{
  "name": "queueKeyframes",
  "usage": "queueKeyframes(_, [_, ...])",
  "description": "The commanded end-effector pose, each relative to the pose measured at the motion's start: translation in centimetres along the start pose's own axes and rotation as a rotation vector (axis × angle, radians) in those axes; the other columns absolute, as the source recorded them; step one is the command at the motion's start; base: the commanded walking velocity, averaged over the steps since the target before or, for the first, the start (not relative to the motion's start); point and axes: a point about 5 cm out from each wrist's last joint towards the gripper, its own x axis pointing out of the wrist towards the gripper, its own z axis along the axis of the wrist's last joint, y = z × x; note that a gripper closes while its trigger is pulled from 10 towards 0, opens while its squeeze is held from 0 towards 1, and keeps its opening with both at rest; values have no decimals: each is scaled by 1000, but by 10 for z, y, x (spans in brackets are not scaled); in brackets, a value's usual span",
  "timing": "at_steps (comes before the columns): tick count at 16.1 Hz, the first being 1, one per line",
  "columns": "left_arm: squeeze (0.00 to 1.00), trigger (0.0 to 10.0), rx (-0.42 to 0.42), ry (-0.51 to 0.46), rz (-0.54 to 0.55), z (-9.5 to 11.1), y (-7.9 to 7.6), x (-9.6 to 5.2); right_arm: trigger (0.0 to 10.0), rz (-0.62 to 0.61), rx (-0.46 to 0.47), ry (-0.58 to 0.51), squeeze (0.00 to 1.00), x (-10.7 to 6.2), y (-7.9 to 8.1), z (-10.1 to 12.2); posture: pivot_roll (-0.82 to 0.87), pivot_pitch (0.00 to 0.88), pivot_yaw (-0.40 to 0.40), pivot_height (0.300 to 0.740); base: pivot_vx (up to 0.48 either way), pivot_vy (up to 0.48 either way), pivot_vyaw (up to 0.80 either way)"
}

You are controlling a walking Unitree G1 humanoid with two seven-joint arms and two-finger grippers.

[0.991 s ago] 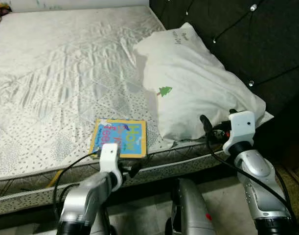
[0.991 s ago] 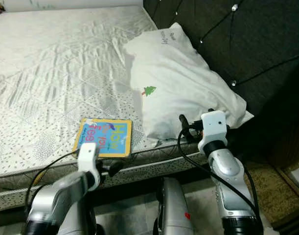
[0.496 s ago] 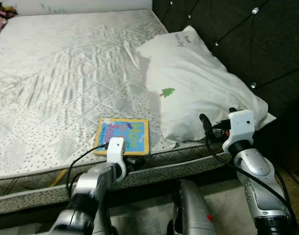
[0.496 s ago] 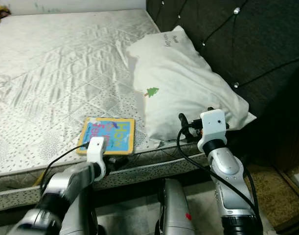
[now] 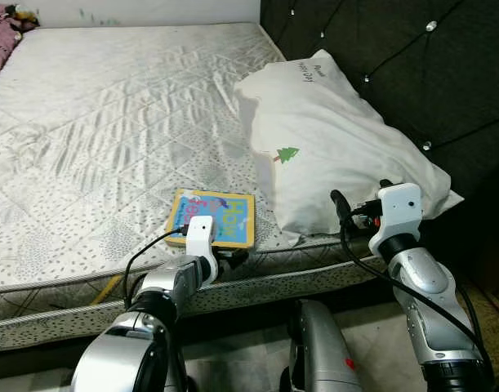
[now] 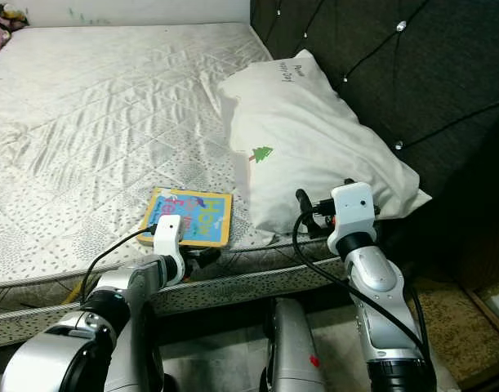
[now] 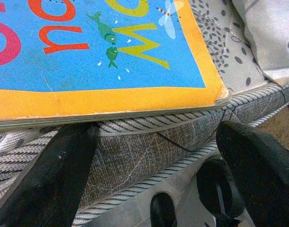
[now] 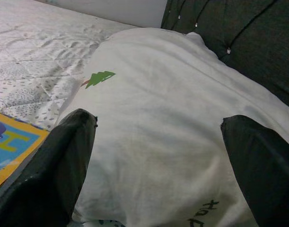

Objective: Clean up the room

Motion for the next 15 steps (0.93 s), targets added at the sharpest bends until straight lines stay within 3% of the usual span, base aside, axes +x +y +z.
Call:
queueKeyframes(1, [0,10000,51,-123,-61,33,-14,1,10000,-1,-6,-6,0,1,1,1,-173,48,-29,523,0,0,0])
queueKeyframes(6, [0,10000,83,-152,-152,36,-26,4,10000,1,-7,-5,0,1,2,1,-169,50,-34,523,0,0,0])
queueKeyframes(10, [0,10000,96,-153,-163,39,-32,6,10000,8,-8,-11,0,3,4,2,-171,49,-34,523,0,0,0])
queueKeyframes(15, [0,10000,149,-64,-230,16,-42,10,10000,8,-6,-8,0,4,5,1,-154,44,-37,523,0,0,0])
